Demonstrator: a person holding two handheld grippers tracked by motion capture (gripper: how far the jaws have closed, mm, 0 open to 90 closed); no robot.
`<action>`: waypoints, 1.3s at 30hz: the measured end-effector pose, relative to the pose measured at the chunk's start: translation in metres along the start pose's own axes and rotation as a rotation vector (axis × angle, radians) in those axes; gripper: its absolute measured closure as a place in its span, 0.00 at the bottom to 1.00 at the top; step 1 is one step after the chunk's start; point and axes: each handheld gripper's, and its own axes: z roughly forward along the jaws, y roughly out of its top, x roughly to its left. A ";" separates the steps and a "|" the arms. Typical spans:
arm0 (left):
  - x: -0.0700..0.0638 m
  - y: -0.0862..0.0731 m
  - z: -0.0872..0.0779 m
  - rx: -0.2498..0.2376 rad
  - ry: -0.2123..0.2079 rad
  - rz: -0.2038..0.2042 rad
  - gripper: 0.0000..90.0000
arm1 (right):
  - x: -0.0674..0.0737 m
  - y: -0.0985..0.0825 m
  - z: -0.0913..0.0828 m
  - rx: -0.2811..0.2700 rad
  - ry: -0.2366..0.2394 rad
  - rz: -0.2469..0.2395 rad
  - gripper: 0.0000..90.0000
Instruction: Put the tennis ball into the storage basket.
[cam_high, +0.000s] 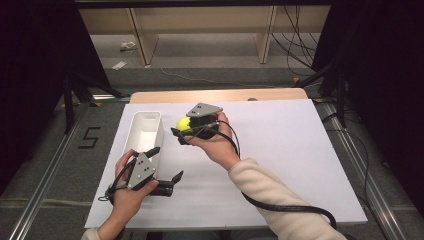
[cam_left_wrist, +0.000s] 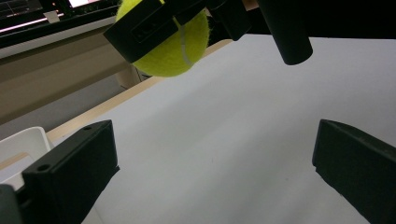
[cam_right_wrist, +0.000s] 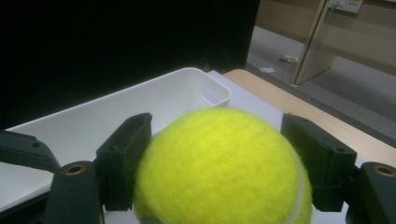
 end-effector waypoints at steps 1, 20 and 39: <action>0.000 0.000 0.000 0.000 0.000 0.000 0.00 | 0.000 0.001 0.000 -0.001 0.002 -0.002 0.31; 0.000 0.000 0.000 0.000 -0.001 0.000 0.00 | 0.002 0.009 0.004 0.001 0.012 -0.006 0.31; 0.000 0.000 0.000 0.000 -0.001 0.002 0.00 | 0.008 0.012 0.012 0.006 0.029 -0.003 0.31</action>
